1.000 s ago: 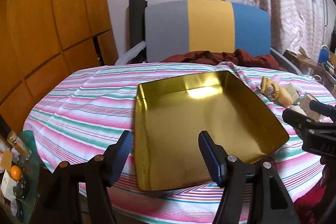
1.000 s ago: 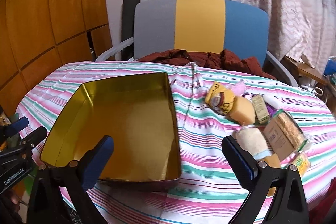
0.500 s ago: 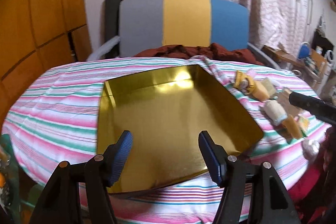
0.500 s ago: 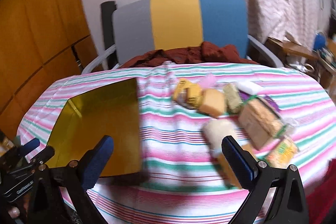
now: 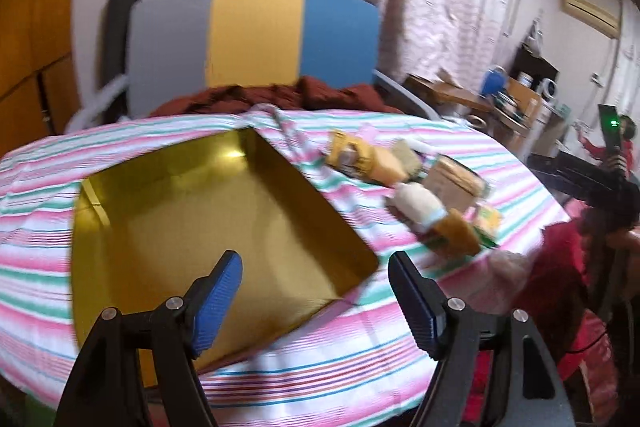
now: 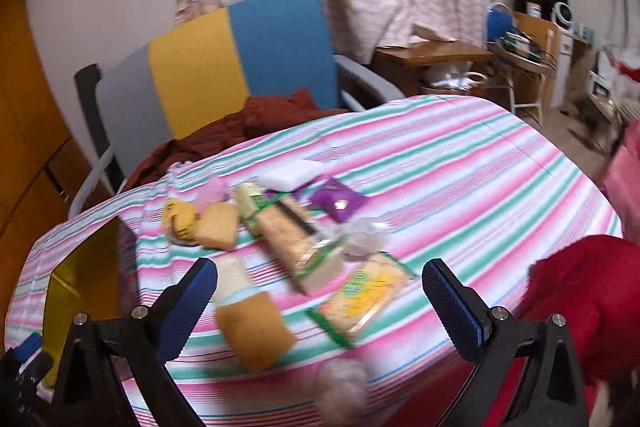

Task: Organize objects
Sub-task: 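Swing both tools from the gold tray toward the cluster of items, then grasp the tan sponge with the left tool while the right tool grasps the clear plastic bag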

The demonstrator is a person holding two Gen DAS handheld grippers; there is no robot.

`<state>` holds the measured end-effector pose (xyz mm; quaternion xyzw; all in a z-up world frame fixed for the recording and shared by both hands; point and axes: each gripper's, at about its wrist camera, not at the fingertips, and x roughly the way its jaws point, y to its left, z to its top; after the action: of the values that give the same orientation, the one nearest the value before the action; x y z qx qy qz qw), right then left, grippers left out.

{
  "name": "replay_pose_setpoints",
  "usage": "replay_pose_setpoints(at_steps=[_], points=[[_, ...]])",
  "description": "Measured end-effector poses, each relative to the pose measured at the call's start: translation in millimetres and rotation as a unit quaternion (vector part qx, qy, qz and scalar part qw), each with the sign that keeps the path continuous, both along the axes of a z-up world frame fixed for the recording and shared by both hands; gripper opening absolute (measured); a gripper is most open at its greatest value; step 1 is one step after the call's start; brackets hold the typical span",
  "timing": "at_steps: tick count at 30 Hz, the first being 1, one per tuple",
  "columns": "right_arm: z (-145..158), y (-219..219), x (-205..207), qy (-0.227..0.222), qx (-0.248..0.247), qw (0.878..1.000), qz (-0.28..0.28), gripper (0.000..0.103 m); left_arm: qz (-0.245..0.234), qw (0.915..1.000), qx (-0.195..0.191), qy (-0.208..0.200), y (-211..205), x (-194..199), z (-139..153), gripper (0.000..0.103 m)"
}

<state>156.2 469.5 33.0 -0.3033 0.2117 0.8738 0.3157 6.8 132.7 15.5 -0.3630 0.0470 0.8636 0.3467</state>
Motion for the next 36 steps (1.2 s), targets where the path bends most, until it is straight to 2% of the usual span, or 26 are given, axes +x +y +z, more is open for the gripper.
replay_pose_setpoints(at_steps=[5, 9, 15, 19, 22, 27, 31, 32, 36], points=[[-11, 17, 12, 0.003, -0.022, 1.000, -0.018, 0.103, -0.058, 0.9982, -0.011, -0.006, 45, 8, 1, 0.077], [-24, 20, 9, 0.002, -0.054, 0.999, -0.005, 0.103, -0.116, 0.9930, -0.018, -0.012, 83, 18, 0, 0.076], [-32, 27, 13, 0.031, -0.095, 0.995, -0.003, 0.103, -0.172, 0.9845, -0.017, -0.032, 134, 25, -16, 0.076], [-33, 30, 18, 0.053, -0.110, 0.993, -0.002, 0.103, -0.183, 0.9808, -0.019, -0.066, 162, 20, -36, 0.076], [-34, 31, 19, 0.061, -0.117, 0.991, -0.002, 0.103, -0.183, 0.9768, -0.014, -0.111, 178, 12, -54, 0.076], [-35, 33, 21, 0.075, -0.126, 0.989, 0.000, 0.103, -0.173, 0.9728, -0.017, -0.154, 201, 3, -77, 0.075], [-36, 34, 22, 0.081, -0.132, 0.988, 0.003, 0.103, -0.168, 0.9691, 0.000, -0.181, 218, -3, -91, 0.075], [-36, 34, 21, 0.081, -0.133, 0.988, 0.003, 0.103, -0.165, 0.9680, 0.003, -0.189, 220, -5, -93, 0.073], [-37, 34, 21, 0.083, -0.136, 0.987, 0.004, 0.103, -0.150, 0.9656, 0.011, -0.212, 226, -11, -107, 0.051]])
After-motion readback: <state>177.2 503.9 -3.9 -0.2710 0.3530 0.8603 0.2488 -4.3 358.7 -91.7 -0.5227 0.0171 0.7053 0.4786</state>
